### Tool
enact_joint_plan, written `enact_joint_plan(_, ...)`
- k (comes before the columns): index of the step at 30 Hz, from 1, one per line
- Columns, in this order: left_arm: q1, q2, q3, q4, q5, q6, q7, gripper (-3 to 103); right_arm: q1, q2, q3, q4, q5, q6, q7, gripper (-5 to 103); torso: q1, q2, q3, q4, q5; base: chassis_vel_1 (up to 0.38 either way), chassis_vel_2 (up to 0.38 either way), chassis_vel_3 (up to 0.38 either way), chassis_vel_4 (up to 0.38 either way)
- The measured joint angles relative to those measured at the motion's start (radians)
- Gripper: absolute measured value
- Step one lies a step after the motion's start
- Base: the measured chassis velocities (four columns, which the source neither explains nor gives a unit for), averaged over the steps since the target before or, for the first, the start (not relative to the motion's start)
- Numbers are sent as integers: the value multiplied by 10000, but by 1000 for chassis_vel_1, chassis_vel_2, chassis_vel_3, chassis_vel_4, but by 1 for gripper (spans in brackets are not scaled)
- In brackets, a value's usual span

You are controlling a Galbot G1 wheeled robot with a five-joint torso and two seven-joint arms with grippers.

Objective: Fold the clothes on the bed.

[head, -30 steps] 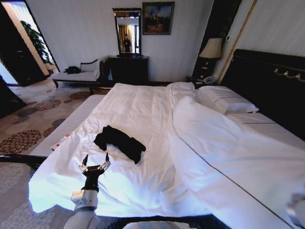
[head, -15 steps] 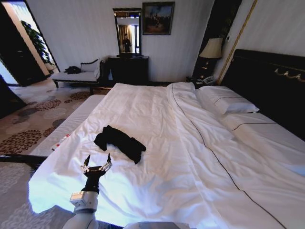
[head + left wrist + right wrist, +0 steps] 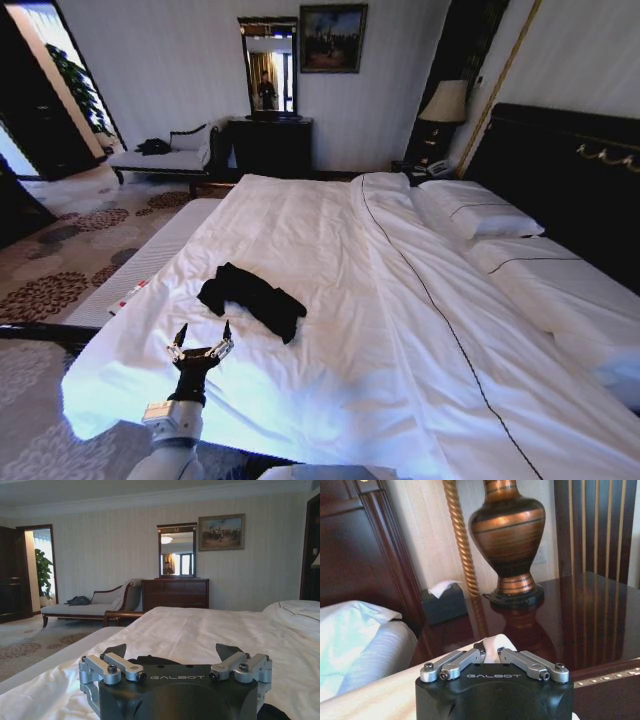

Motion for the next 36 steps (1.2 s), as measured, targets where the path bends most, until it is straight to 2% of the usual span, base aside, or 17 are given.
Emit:
enact_joint_plan(4,-21,1,-60,1,-4,46,1,100,63,-18,-135,-167,-39,-330,241,1,0,-1,0,-1,0,0,0,0,0)
enact_joint_plan(5,-35,2,-86,11,-16,56,1,100,91,-18,-197,-194,-84,-539,385,-2,0,0,0,-2,0,0,0,0,0)
enact_joint_plan(6,-43,2,-104,28,-26,58,1,100,112,-16,-237,-194,-128,-691,492,2,0,0,0,-2,0,0,0,0,0)
enact_joint_plan(8,-50,2,-124,48,-34,61,1,100,130,-13,-257,-184,-185,-819,581,2,0,-1,0,-5,0,0,0,0,0)
enact_joint_plan(11,-88,-27,-169,133,-48,61,3,100,160,-24,-224,47,-562,-1199,799,18,0,-1,0,-6,1,0,0,0,0)
enact_joint_plan(12,-88,-27,-169,133,-48,61,3,100,160,-24,-224,47,-562,-1199,799,18,0,-1,0,-6,1,0,0,0,0)
enact_joint_plan(16,-199,-136,-183,262,-42,85,3,100,-97,-270,135,432,-955,-1789,1084,35,0,-1,0,-1,-1,0,0,0,0)
enact_joint_plan(17,-199,-136,-183,262,-42,85,3,100,-97,-270,135,432,-955,-1789,1084,35,0,-1,0,-1,-1,0,0,0,0)
enact_joint_plan(19,-290,-206,-162,323,-7,155,2,100,-212,-442,308,497,-814,-2401,1596,46,-1,0,0,-5,-3,0,0,0,0)
enact_joint_plan(20,-290,-206,-162,323,-7,155,2,100,-212,-442,308,497,-814,-2401,1596,46,-1,0,0,-5,-3,0,0,0,0)
enact_joint_plan(23,-413,-262,-110,384,47,263,5,100,-398,-515,386,755,-657,-3314,2375,62,-1,0,0,-8,-1,0,0,0,0)
enact_joint_plan(25,-452,-265,-98,406,55,303,6,100,-463,-515,386,870,-631,-3628,2636,62,-1,0,-1,-4,-2,0,0,0,0)
enact_joint_plan(28,-574,-264,-63,465,60,401,10,100,-731,-452,324,1266,-444,-4472,3376,78,-1,0,0,-3,-2,0,0,0,0)
enact_joint_plan(29,-600,-263,-41,481,59,412,12,100,-790,-438,322,1337,-397,-4544,3432,84,-1,-1,0,-4,-2,0,0,0,0)
enact_joint_plan(31,-632,-262,-12,513,57,418,13,100,-832,-427,327,1394,-346,-4580,3465,84,0,0,0,-4,-3,0,0,0,0)
enact_joint_plan(34,-721,-278,90,639,54,418,15,100,-827,-449,417,1606,-282,-4464,3366,97,-1,0,0,-4,0,0,0,0,0)
enact_joint_plan(36,-732,-296,112,651,54,416,16,100,-799,-467,420,1731,-282,-4401,3251,99,-1,0,0,-4,0,0,0,0,0)
